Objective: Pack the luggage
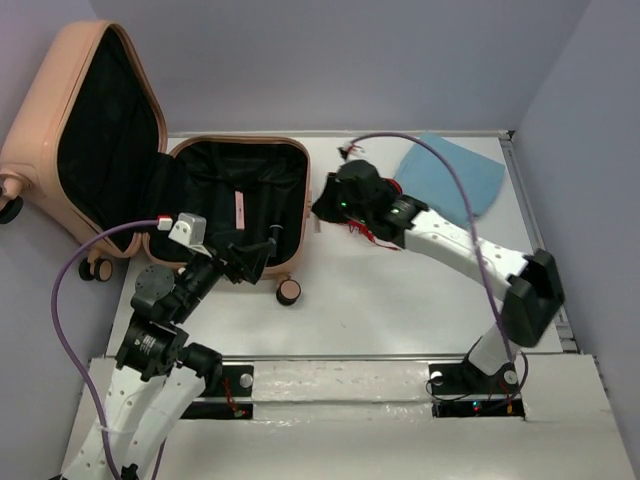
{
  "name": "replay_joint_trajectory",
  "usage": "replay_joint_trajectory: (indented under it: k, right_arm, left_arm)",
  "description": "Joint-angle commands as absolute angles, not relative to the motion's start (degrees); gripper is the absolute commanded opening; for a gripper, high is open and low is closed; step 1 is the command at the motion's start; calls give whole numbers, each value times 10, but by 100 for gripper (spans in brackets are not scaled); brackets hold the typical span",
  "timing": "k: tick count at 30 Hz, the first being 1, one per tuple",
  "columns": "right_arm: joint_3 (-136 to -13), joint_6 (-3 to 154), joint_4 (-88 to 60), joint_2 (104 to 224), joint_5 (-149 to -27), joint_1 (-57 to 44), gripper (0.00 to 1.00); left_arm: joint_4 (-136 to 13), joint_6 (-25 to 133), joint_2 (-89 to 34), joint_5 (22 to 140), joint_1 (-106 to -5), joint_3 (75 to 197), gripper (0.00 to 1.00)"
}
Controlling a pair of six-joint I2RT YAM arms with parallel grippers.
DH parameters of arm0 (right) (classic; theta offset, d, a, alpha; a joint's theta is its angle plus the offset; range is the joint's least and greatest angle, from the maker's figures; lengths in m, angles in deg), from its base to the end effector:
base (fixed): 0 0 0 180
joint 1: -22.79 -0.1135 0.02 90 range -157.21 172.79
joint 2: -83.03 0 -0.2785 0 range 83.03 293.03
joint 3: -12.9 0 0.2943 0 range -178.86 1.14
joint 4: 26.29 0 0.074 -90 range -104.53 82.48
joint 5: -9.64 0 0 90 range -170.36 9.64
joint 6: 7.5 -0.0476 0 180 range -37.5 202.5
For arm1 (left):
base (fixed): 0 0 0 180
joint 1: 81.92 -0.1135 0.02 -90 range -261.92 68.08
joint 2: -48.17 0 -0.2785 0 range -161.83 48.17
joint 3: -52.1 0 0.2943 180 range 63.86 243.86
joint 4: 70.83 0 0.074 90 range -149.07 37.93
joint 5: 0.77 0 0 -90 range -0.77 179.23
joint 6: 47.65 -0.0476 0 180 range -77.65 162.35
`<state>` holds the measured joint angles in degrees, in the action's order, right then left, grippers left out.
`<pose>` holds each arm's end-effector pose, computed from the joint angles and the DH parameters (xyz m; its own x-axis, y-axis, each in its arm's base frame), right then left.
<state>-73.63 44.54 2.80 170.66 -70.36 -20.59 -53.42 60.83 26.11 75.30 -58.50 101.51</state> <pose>0.3016 0.2737 0.3253 -0.6371 0.2314 -0.7352 -0.2225 0.8581 0.4628 0.1255 -0.0668 0.3741 -0.0410 -0.3175 -0.9474 0.6225 0.7336 -0.2728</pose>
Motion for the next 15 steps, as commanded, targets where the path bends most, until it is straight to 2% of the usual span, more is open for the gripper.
replay_joint_trajectory:
  k: [1,2,3,4,5,6,8,12,15]
  right_arm:
    - [-938,489,-14,1871,-779,-276,11]
    - [-969,491,-12,1897,-794,-276,23]
    - [-997,491,-6,1919,-807,-276,40]
    - [-1021,494,-1,1940,-818,-276,71]
    - [-1022,501,0,1941,-811,-276,83]
    - [-1017,522,2,1938,-806,-276,89]
    - [-979,538,4,1911,-779,-257,89]
    - [-899,566,9,1867,-821,-178,76]
    - [-873,632,21,1862,-824,-133,70]
  left_arm:
    - [-549,602,253,772,-596,1046,99]
    - [-549,602,251,774,-598,1046,99]
    - [-549,602,251,774,-599,1046,99]
    - [-549,602,250,775,-600,1046,99]
    - [-548,602,250,774,-600,1046,99]
    - [-548,602,250,774,-600,1046,99]
    - [-550,603,248,768,-600,1045,99]
    - [-556,603,241,757,-600,1045,99]
    - [-556,602,242,756,-600,1045,99]
